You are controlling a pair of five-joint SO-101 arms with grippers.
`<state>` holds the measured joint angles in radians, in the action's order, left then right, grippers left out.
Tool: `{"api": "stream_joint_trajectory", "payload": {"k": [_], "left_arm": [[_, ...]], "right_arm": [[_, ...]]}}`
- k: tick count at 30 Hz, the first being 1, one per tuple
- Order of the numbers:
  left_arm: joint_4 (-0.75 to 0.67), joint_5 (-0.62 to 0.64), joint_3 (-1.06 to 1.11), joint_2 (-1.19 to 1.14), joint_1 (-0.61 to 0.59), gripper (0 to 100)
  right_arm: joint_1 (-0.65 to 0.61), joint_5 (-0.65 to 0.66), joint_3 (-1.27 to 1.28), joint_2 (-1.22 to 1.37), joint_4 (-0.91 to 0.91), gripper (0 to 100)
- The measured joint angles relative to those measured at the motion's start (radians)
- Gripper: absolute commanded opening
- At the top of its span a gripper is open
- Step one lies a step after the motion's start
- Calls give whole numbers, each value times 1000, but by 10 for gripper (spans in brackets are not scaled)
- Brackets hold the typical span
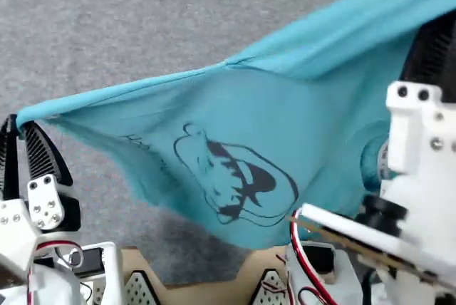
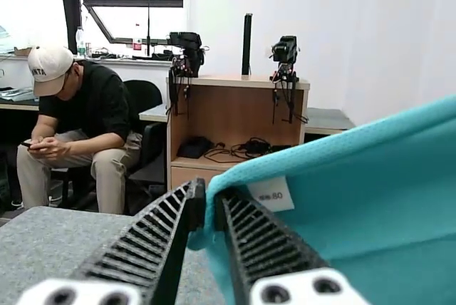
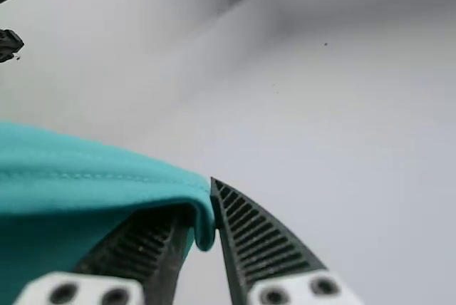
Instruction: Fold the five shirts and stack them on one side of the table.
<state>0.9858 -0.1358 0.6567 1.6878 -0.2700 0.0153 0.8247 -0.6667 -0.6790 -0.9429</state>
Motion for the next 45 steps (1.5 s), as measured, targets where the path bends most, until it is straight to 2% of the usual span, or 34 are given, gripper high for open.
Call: {"api": "stream_joint_trajectory", "payload": {"k": [7, 11, 16, 20, 24, 31, 34, 39, 45], "left_arm": [[-5, 0, 0, 0, 0, 20], [-5, 0, 6, 0, 0, 20], [-64, 0, 132, 0, 0, 20], [-192, 0, 279, -2, 0, 20], [-365, -9, 479, -3, 0, 20], [-729, -153, 853, -8, 0, 20], [-827, -181, 948, -9, 8, 20], [-858, -187, 970, -9, 54, 20], [-862, -187, 974, -9, 69, 20]], "right_arm": [[-40, 51, 64, 25, -77, 5], [-40, 51, 218, 34, -83, 5], [-40, 51, 440, 43, -61, 5], [-40, 51, 644, 43, 80, 5], [-40, 51, 881, 44, 310, 5], [-98, 51, 1221, 133, 715, 5], [-110, 40, 1229, 239, 778, 5], [-109, -107, 1123, 473, 787, 5], [-109, -285, 818, 730, 605, 5]]}}
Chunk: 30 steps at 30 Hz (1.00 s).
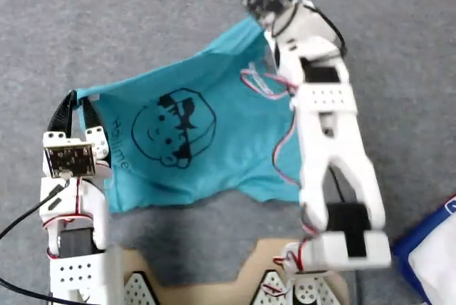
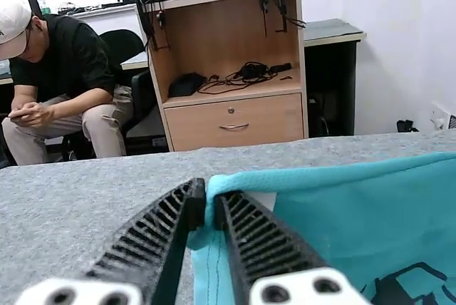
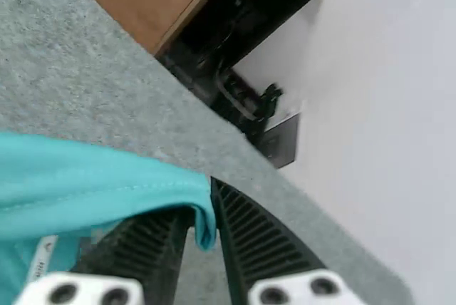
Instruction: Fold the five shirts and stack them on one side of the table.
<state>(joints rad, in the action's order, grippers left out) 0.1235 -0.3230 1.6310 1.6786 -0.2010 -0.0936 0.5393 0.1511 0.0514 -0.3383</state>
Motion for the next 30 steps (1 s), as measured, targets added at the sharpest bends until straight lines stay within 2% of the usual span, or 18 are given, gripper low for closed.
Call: {"api": "stream_joint_trajectory", "payload": {"k": [6, 11, 21, 30], "left_arm": [[0, 8, -6, -8, 0, 20], [9, 87, -110, -158, -2, 20], [18, 281, -618, -833, -12, 20], [18, 315, -1096, -1459, -12, 20]], "right_arm": [[0, -107, -328, 229, -212, 5], [0, -163, -519, 344, -327, 5], [-14, -198, -634, 417, -364, 5], [-20, -198, -634, 460, -334, 5]]}}
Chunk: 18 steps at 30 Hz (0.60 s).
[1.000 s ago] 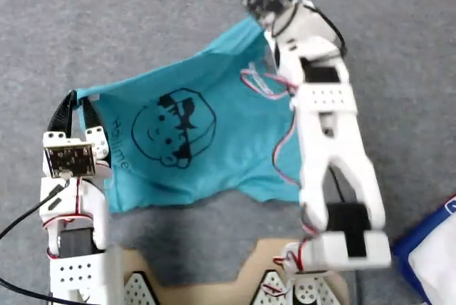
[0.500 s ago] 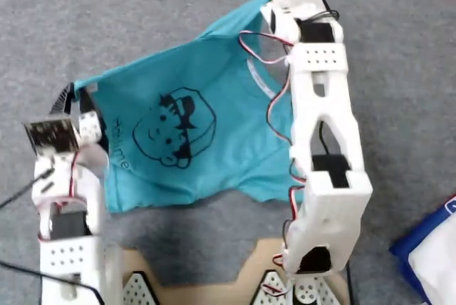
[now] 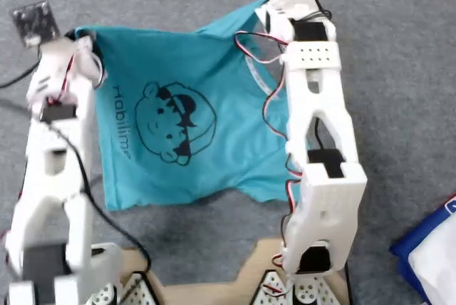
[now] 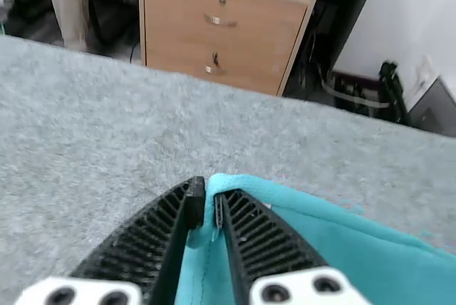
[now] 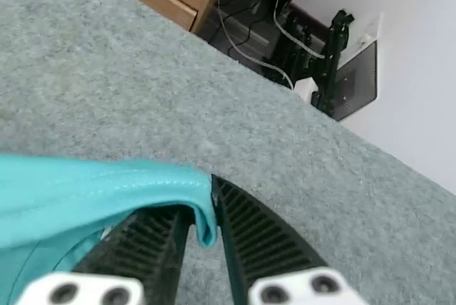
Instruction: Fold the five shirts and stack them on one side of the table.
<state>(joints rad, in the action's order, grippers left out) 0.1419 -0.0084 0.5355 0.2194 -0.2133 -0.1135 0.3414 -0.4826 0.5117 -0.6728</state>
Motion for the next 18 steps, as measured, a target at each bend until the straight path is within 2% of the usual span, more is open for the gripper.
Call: {"api": "stream_joint_trajectory", "payload": {"k": [5, 11, 14, 18], "left_arm": [[0, 0, -180, -244, -20, 20], [0, 0, -405, -477, -72, 20], [63, 0, -534, -568, -77, 20], [216, 0, -730, -675, -77, 20]], "right_arm": [[-2, 0, -23, 25, 95, 5], [-3, 0, -187, 146, 121, 5], [-3, 0, -295, 239, 121, 5], [-3, 0, -437, 353, 97, 5]]}}
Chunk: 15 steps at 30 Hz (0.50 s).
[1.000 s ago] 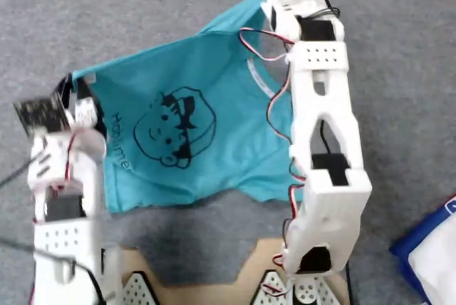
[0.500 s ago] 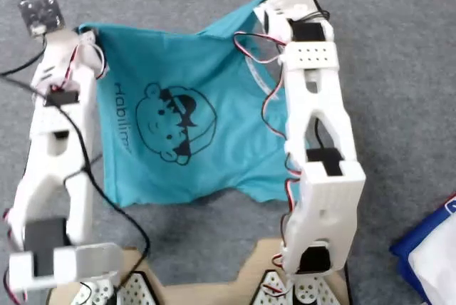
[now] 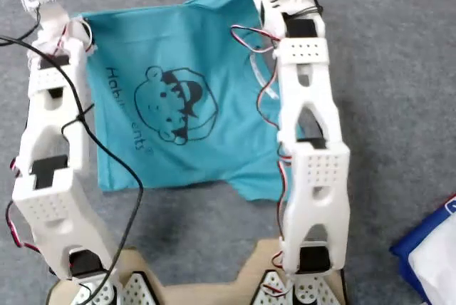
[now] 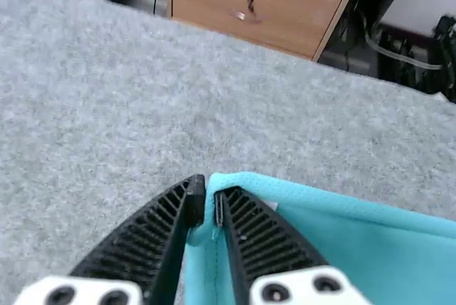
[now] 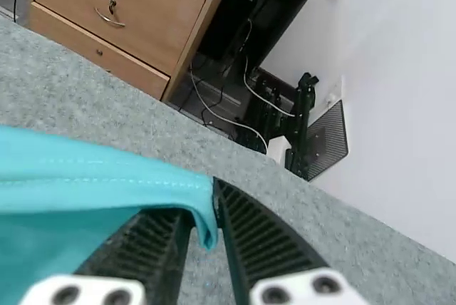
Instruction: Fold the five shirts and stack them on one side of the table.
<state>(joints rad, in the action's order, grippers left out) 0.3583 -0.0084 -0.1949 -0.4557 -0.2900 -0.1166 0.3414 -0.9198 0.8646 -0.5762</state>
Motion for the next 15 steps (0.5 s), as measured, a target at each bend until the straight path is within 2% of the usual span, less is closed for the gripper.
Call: {"api": "stream_joint_trajectory", "payload": {"k": [6, 15], "left_arm": [[169, 0, -227, -140, 0, 20], [466, 0, -396, -178, 0, 20]], "right_arm": [[9, 0, -226, 103, -144, 5], [35, 38, -460, 137, -459, 5]]}}
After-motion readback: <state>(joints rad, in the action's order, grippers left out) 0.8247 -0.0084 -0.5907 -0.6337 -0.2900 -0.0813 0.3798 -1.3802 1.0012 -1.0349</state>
